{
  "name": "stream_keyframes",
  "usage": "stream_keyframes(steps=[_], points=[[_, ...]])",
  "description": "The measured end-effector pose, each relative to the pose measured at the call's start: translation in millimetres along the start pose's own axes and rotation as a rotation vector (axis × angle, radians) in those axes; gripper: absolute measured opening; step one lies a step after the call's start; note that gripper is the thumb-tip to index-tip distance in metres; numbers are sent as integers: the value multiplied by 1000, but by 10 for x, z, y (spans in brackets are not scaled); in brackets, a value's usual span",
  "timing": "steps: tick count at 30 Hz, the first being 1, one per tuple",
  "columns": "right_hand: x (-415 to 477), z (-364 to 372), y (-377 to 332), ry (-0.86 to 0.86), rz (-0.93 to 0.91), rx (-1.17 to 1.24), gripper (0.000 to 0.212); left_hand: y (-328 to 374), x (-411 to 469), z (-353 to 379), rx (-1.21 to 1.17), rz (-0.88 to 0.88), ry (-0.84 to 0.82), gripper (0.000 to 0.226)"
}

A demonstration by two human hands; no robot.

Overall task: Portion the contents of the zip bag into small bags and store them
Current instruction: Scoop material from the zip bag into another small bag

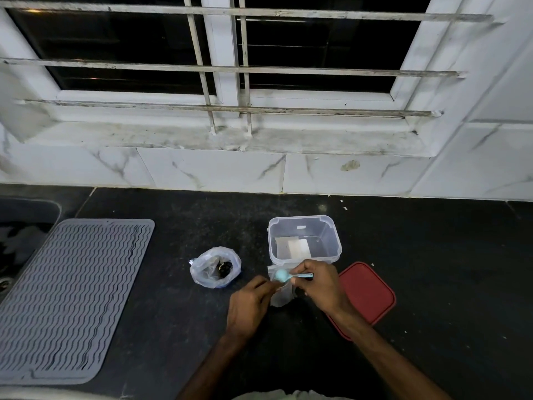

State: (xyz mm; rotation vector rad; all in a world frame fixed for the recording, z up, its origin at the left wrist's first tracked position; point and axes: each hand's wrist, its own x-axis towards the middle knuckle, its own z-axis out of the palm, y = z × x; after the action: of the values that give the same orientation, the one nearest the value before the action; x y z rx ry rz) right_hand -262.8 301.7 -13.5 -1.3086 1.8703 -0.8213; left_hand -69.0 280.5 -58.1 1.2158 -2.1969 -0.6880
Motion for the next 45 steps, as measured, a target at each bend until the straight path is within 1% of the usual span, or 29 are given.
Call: stream_keyframes(steps=[2, 4, 7, 11, 15, 17, 20, 22, 23, 24, 26, 27, 28, 29, 31, 32, 33, 34, 38, 40, 41, 42, 45], points=[[-2, -22, 7, 6, -2, -10, 15, 0, -8, -3, 8, 3, -4, 31], [-7, -37, 0, 11, 2, -1, 11, -5, -15, -11, 15, 8, -12, 29], [-25, -52, -57, 14, 60, 116, 4, -27, -6, -4, 14, 10, -11, 26], [-57, -103, -130, -7, 137, 235, 8, -48, 16, 30, 21, 4, -18, 27], [-89, -146, -167, -47, 179, 302, 6, -50, 3, 57, 20, 0, -4, 29], [-108, -156, -180, -49, 189, 342, 5, -39, -17, 56, 13, -47, -24, 30], [-118, -129, -243, -52, 175, 376, 6, -3, -95, -9, -30, -143, -57, 39], [-107, -68, -329, -62, 149, 374, 8, 7, -193, -64, -74, -197, -26, 38], [-94, -22, -375, -71, 134, 373, 9, -7, -253, -92, -99, -249, 30, 34], [-63, 45, -440, -85, 117, 369, 10, -50, -305, -131, -121, -327, 124, 29], [2, 212, -567, -124, 79, 302, 10, -164, -358, -226, -195, -535, 380, 27], [45, 324, -616, -140, 55, 246, 10, -236, -352, -283, -245, -639, 507, 33], [93, 455, -656, -151, 25, 192, 10, -328, -320, -332, -281, -735, 595, 45], [142, 595, -692, -156, -6, 143, 10, -420, -264, -381, -292, -821, 629, 60], [257, 888, -731, -145, -50, 33, 8, -586, -124, -443, -279, -955, 555, 88], [311, 1005, -753, -128, -62, -33, 8, -638, -49, -450, -275, -988, 503, 95], [361, 1106, -764, -108, -74, -107, 10, -671, 11, -445, -259, -987, 455, 97], [409, 1197, -799, -89, -92, -189, 14, -724, 59, -446, -247, -965, 420, 92], [516, 1338, -866, -73, -106, -446, 24, -927, 205, -431, -175, -820, 322, 47], [571, 1352, -875, -72, -111, -525, 26, -986, 240, -449, -262, -755, 333, 31], [604, 1351, -878, -66, -115, -560, 26, -962, 253, -469, -342, -761, 343, 24], [628, 1353, -890, -69, -116, -595, 26, -952, 259, -478, -415, -774, 360, 20], [693, 1387, -924, -120, -95, -688, 26, -919, 294, -496, -520, -870, 423, 24]])
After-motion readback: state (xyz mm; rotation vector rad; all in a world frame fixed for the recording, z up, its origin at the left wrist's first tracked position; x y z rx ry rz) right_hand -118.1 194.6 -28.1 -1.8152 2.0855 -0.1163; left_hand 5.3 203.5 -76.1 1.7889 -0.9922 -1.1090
